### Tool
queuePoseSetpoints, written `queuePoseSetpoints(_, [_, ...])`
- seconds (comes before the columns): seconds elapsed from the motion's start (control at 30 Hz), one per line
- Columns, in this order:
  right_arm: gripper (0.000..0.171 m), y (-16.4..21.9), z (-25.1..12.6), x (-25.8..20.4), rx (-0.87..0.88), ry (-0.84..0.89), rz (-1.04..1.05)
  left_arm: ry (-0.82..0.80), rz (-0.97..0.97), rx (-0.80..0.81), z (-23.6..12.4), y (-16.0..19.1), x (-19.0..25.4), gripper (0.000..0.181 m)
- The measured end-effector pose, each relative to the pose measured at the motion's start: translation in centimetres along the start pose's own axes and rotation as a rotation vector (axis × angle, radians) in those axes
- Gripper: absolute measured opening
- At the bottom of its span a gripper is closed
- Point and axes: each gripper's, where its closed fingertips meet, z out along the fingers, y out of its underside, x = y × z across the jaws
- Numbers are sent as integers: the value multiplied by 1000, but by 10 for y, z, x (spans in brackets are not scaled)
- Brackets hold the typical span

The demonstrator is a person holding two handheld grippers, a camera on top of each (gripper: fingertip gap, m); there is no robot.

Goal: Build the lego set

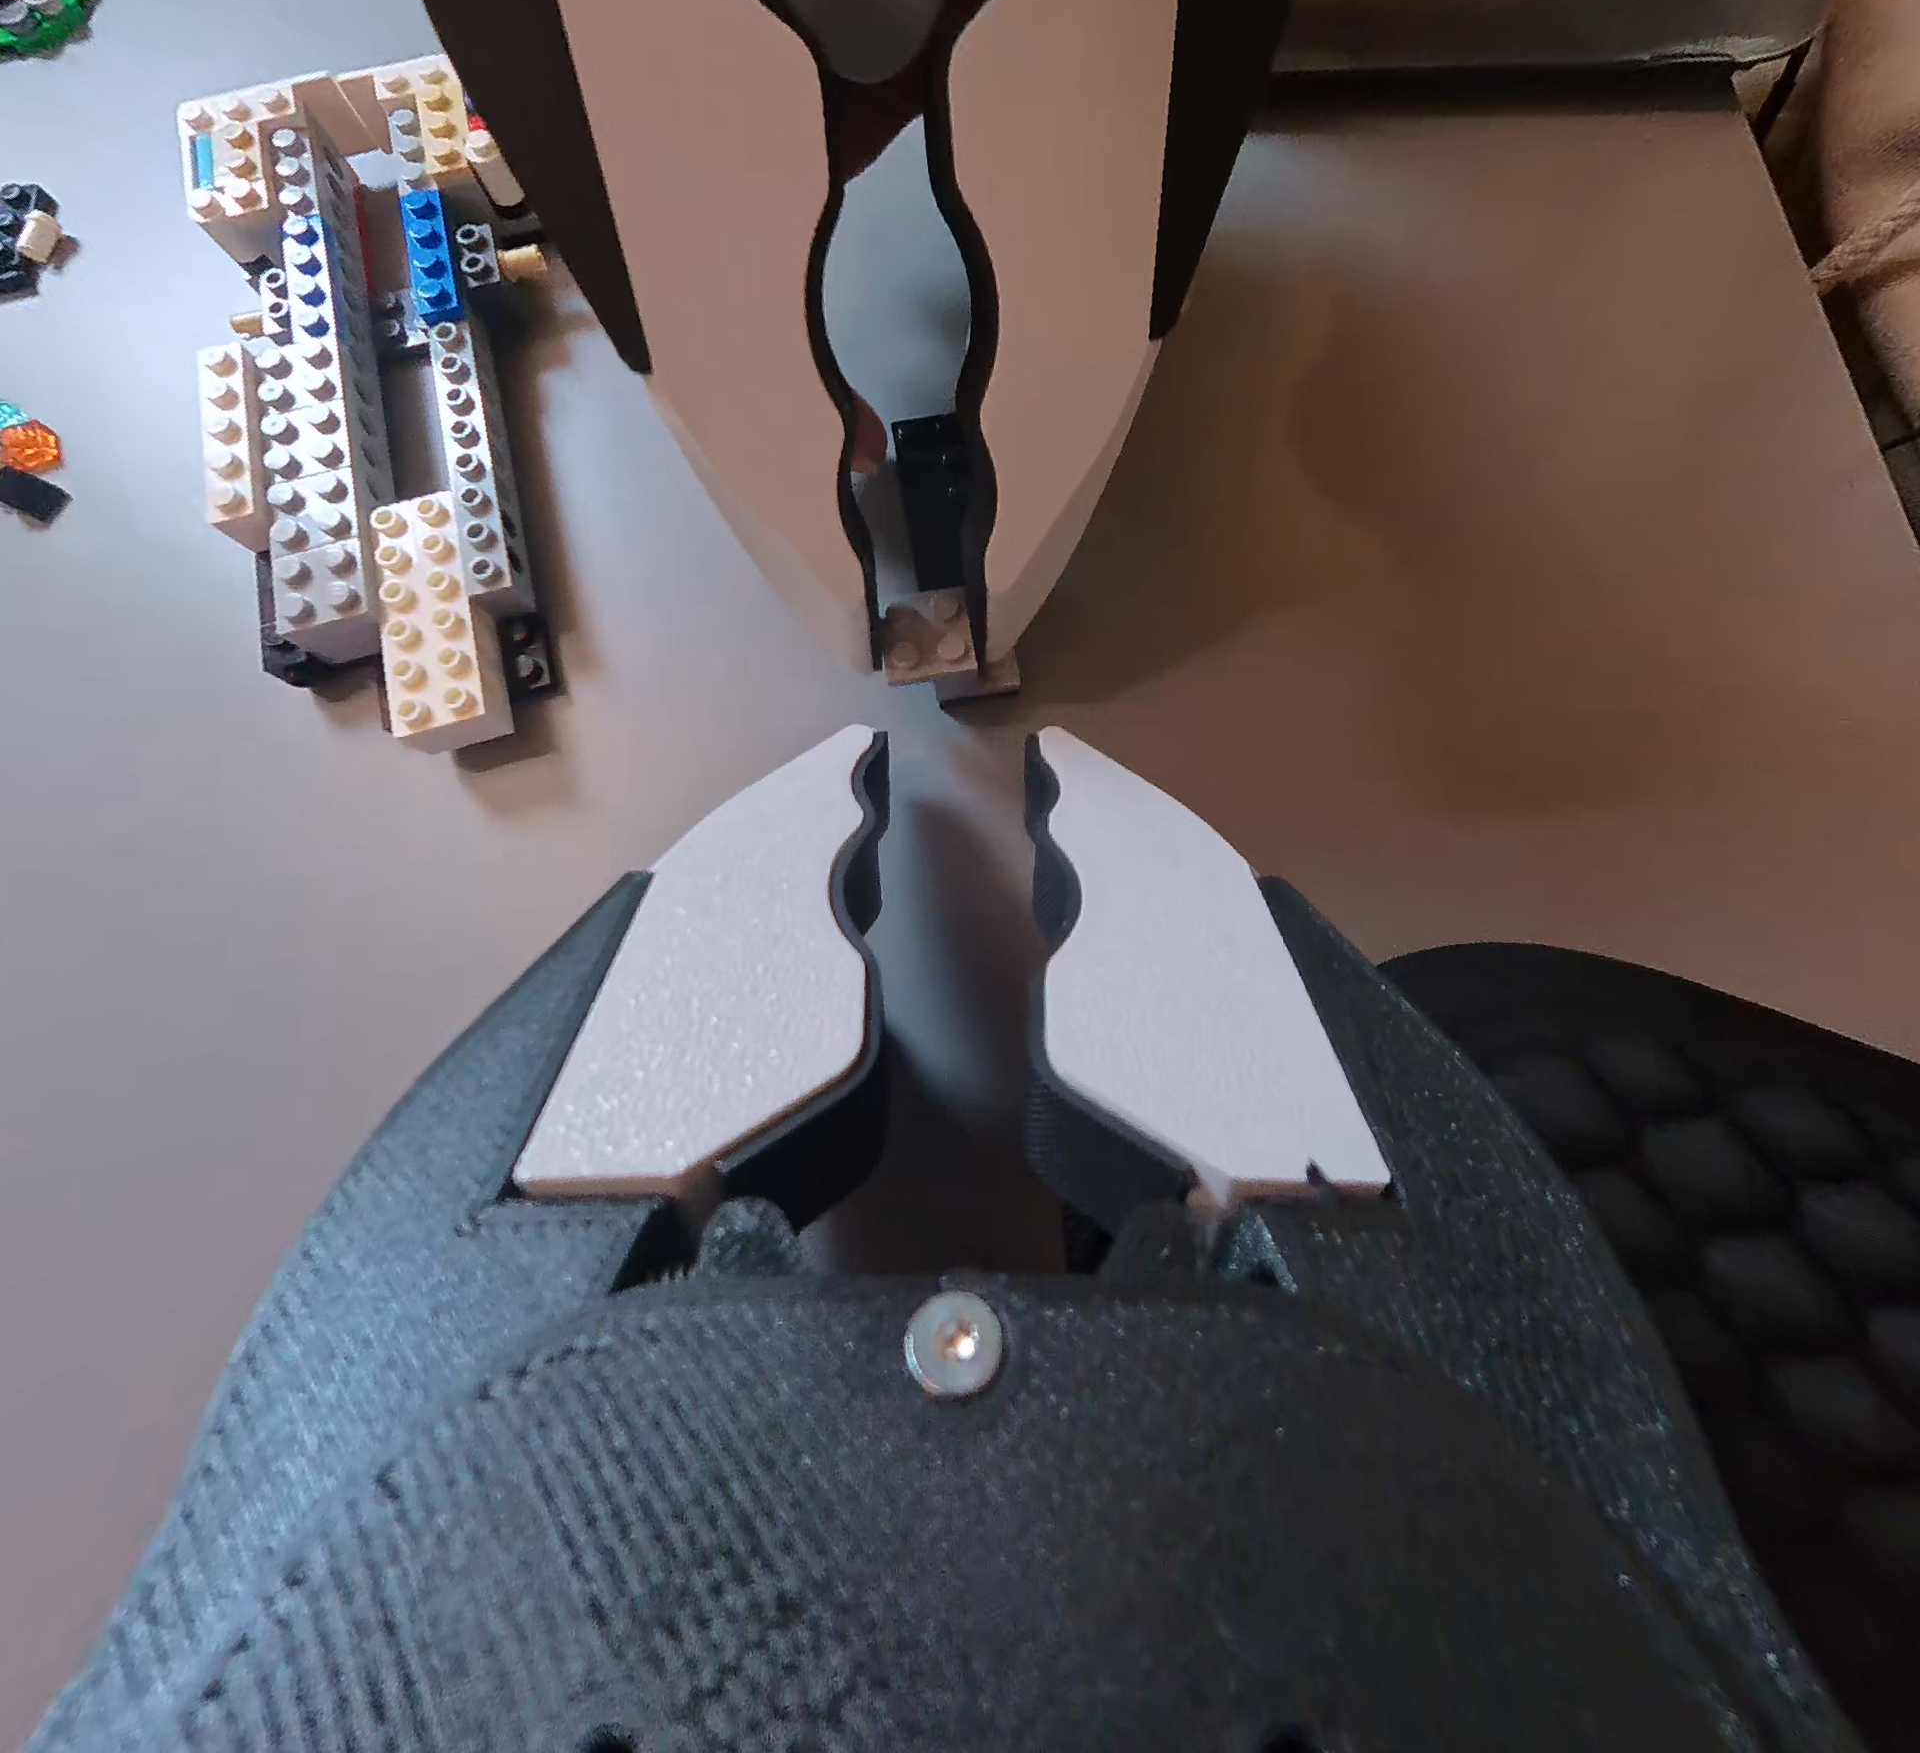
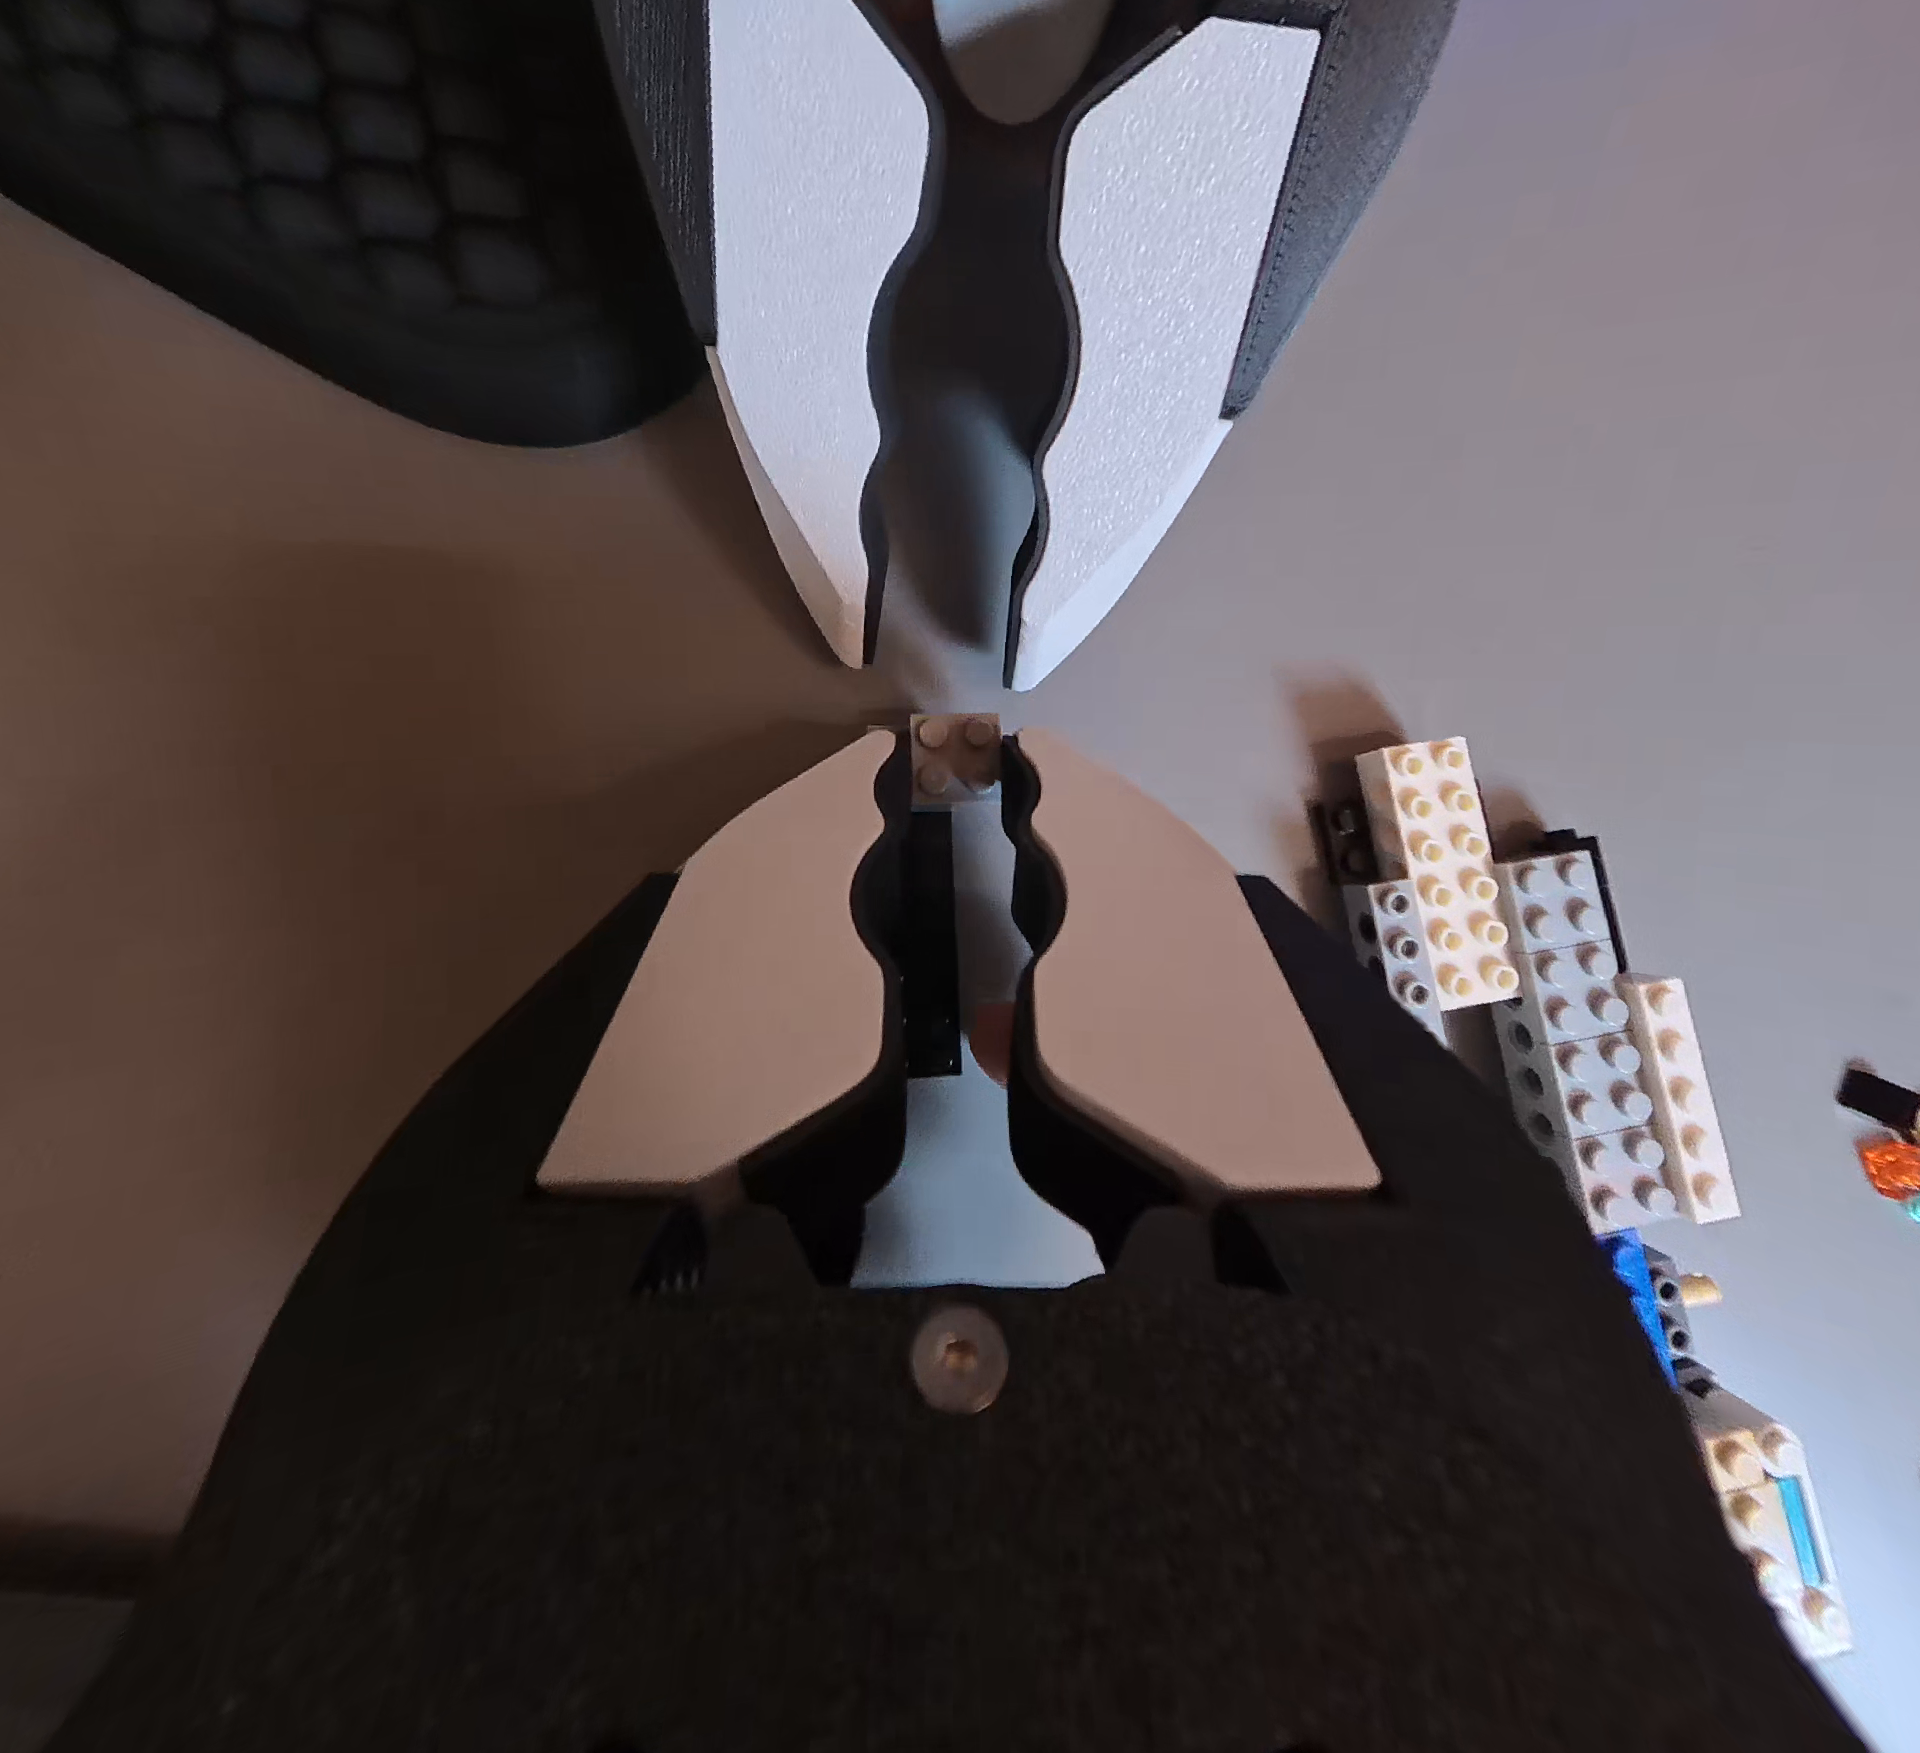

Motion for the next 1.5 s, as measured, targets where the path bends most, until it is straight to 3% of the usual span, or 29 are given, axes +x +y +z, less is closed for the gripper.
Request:
queuePoseSetpoints(0.5, [17, 2, -1, -1, -48, 58, -81, -37, -15, 64, 5, -12, -4, 22])
queuePoseSetpoints(0.8, [17, 2, 1, -2, -124, 17, -123, -34, -52, 18, 7, -9, -3, 16])
queuePoseSetpoints(1.5, [17, 3, 1, -3, -35, 52, -13, -38, -72, -2, 9, -9, -2, 16])
